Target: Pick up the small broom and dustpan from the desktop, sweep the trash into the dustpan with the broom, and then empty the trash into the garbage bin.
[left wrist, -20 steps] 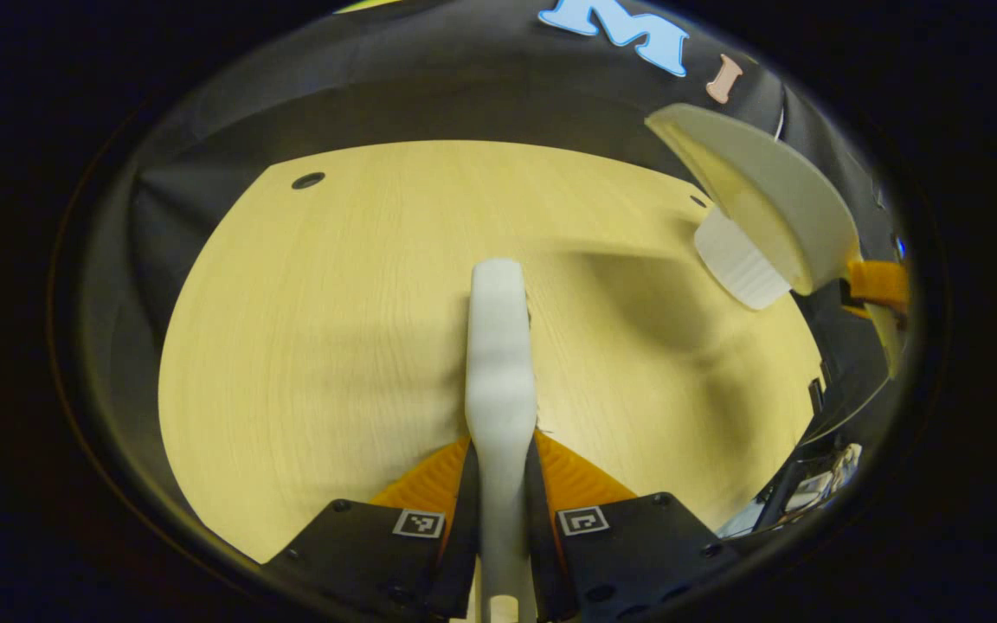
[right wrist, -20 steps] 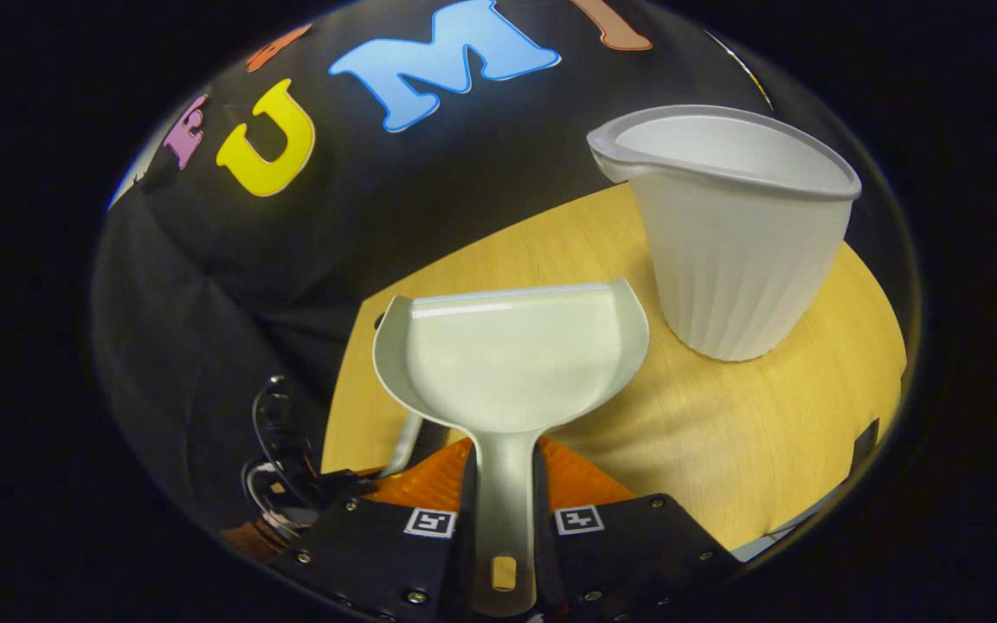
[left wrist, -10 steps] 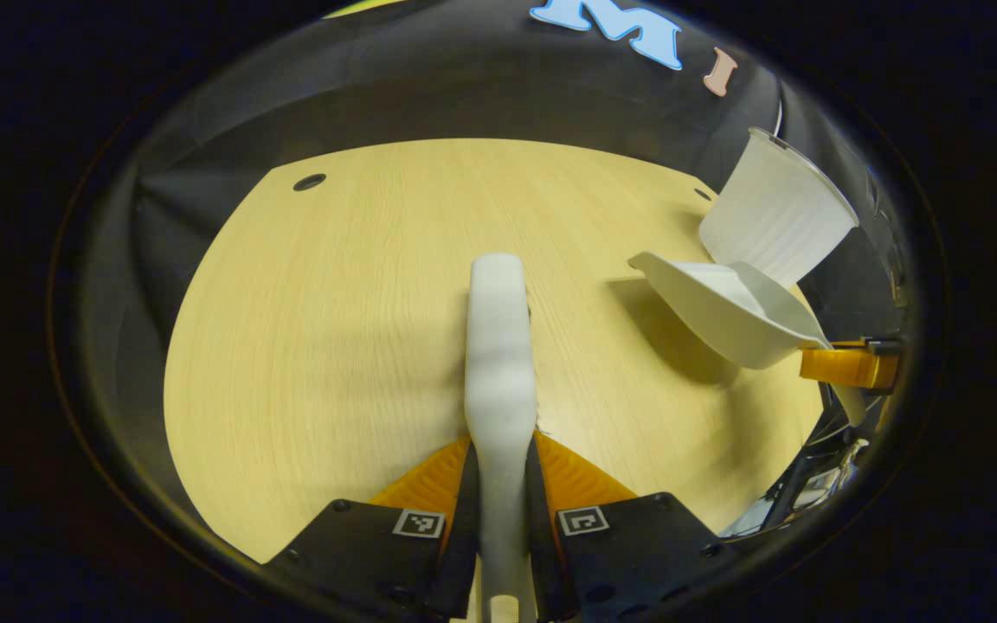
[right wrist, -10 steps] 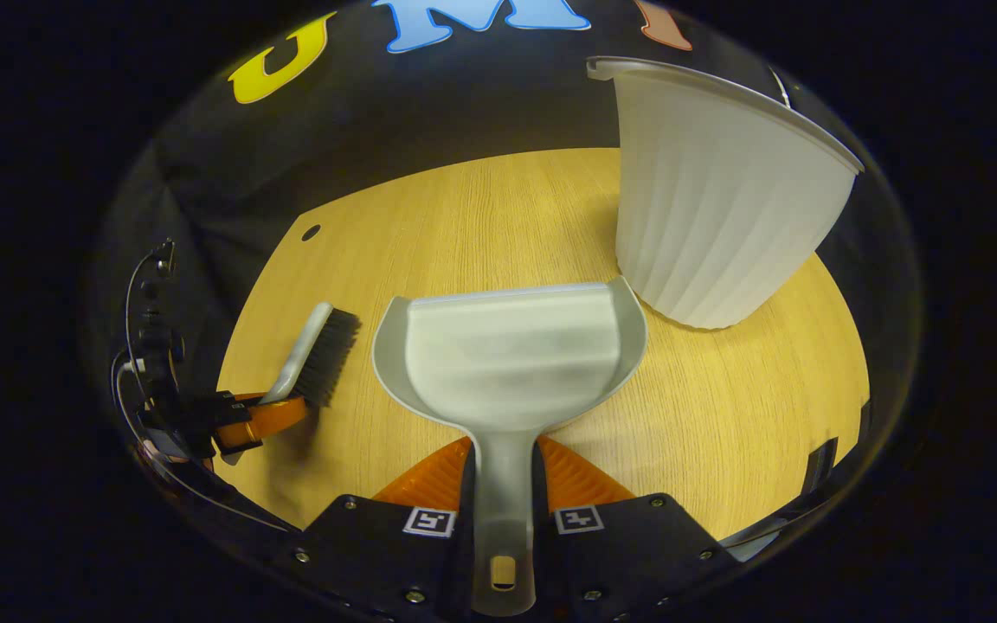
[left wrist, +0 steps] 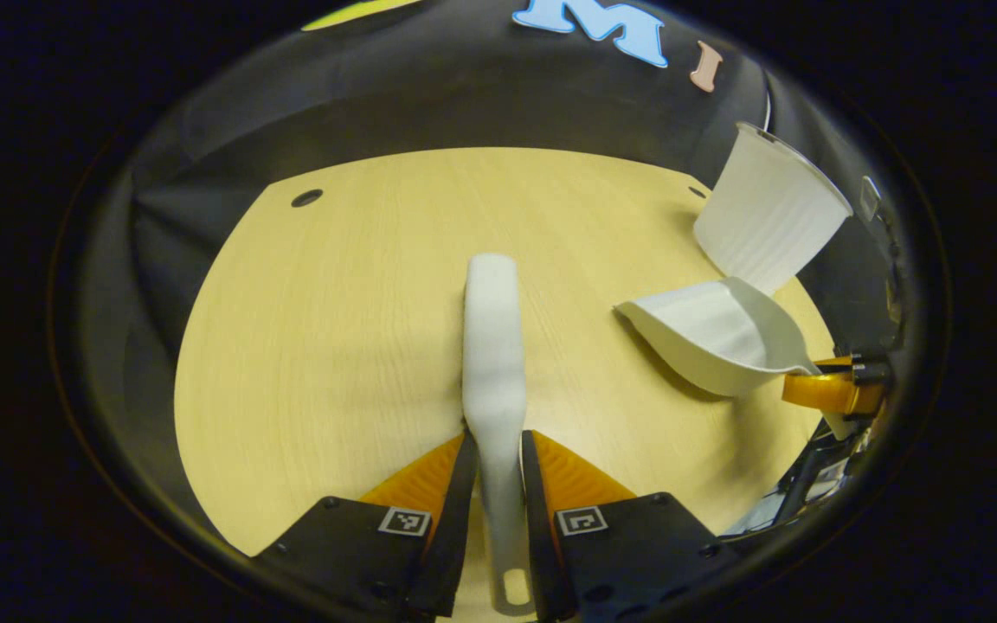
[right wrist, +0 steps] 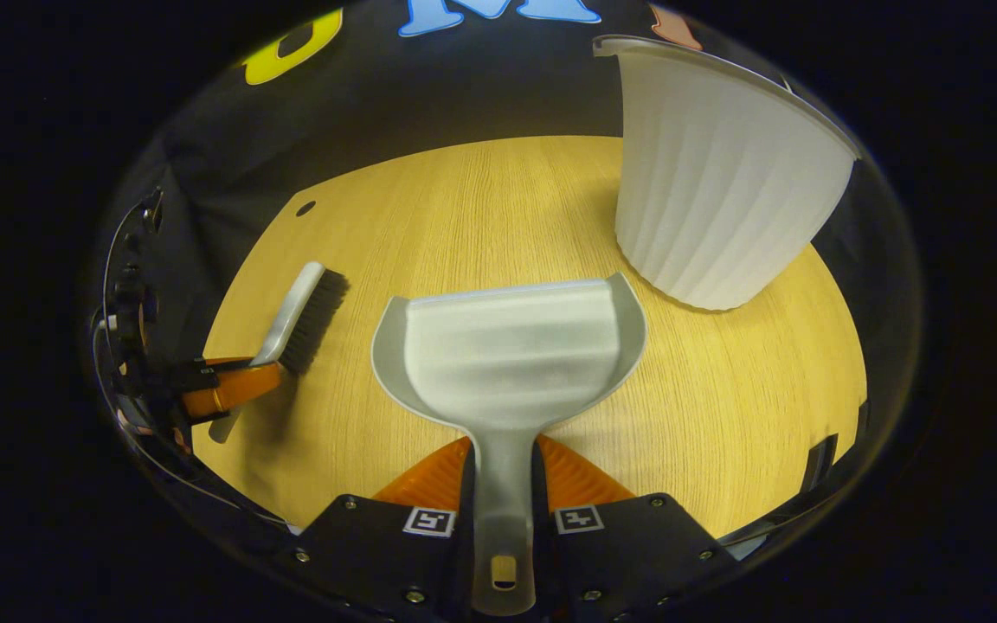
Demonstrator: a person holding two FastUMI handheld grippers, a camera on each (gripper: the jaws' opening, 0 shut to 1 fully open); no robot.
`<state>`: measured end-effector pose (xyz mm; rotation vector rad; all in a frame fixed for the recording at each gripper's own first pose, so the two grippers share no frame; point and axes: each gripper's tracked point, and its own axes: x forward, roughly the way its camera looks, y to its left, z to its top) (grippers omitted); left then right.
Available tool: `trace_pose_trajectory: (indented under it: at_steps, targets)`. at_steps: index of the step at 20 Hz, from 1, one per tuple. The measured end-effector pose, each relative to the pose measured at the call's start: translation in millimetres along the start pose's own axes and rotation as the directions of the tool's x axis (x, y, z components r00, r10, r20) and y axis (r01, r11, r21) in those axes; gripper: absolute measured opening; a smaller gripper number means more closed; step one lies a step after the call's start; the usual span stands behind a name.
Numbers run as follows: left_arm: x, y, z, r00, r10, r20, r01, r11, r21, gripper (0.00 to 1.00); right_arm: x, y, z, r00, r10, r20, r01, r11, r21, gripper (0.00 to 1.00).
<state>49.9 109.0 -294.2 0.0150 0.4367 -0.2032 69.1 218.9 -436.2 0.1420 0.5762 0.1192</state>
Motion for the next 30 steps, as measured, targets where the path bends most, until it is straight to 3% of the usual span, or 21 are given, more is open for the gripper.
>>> trace_pose_trajectory:
  at_steps: [2, 7, 9, 10, 11, 12, 13, 14, 16, 22, 27, 30]
  targets:
    - [-1.2, -4.7, 0.2, 1.000, -0.011, 0.003, 0.011, 1.000, -0.006, 0.48, 0.4, 0.2, -0.4, 1.000, 0.003, 0.002, -0.003, 1.000, 0.003, 0.30]
    - [-6.7, -5.8, 3.2, 1.000, -0.007, 0.021, 0.008, 1.000, -0.005, 0.51, 0.8, -2.6, -5.0, 1.000, -0.009, -0.004, 0.009, 1.000, -0.001, 0.36]
    - [-10.4, -8.8, 3.5, 0.999, -0.014, 0.030, 0.014, 1.000, -0.002, 0.65, -0.9, -1.6, -0.6, 1.000, -0.003, 0.010, 0.003, 1.000, 0.006, 0.37]
    - [-12.8, -9.1, 4.4, 0.999, -0.013, 0.037, 0.013, 1.000, -0.002, 0.67, -2.4, -2.2, 3.1, 1.000, -0.002, 0.019, 0.002, 1.000, 0.009, 0.37]
    - [-13.8, -9.4, 6.3, 0.999, -0.013, 0.042, 0.013, 1.000, -0.005, 0.67, -5.1, -1.4, 5.4, 1.000, -0.001, 0.025, 0.001, 1.000, 0.009, 0.27]
    - [-15.3, -9.2, 8.1, 0.998, -0.012, 0.054, 0.013, 1.000, -0.009, 0.65, -9.2, 0.0, 10.9, 0.999, 0.000, 0.039, -0.001, 1.000, 0.009, 0.37]
    - [-17.8, -9.3, 10.9, 0.998, -0.012, 0.064, 0.013, 1.000, -0.013, 0.70, -13.5, 0.9, 16.4, 0.998, 0.003, 0.055, -0.003, 1.000, 0.004, 0.37]
    - [-23.3, -10.6, 16.1, 0.997, -0.010, 0.077, 0.011, 1.000, -0.015, 0.65, -18.6, 2.1, 22.2, 0.997, 0.004, 0.075, -0.004, 1.000, -0.003, 0.37]
    - [-38.1, -10.9, 30.6, 0.993, 0.004, 0.122, -0.003, 1.000, -0.010, 0.65, -32.2, 8.4, 41.7, 0.989, 0.019, 0.147, -0.016, 1.000, -0.020, 0.37]
    - [-104.4, -24.6, 103.0, 0.947, 0.015, 0.320, -0.017, 1.000, 0.003, 0.67, -89.0, 19.0, 110.3, 0.926, 0.028, 0.376, 0.006, 0.996, -0.089, 0.37]
    - [-169.2, -32.4, 167.1, 0.875, 0.019, 0.483, -0.027, 1.000, 0.010, 0.65, -146.5, 25.0, 165.9, 0.847, 0.036, 0.531, 0.030, 0.993, -0.116, 0.37]
    - [-203.7, -39.1, 196.1, 0.828, 0.020, 0.561, -0.040, 0.999, 0.023, 0.70, -177.3, 25.5, 194.9, 0.793, 0.040, 0.608, 0.040, 0.992, -0.117, 0.37]
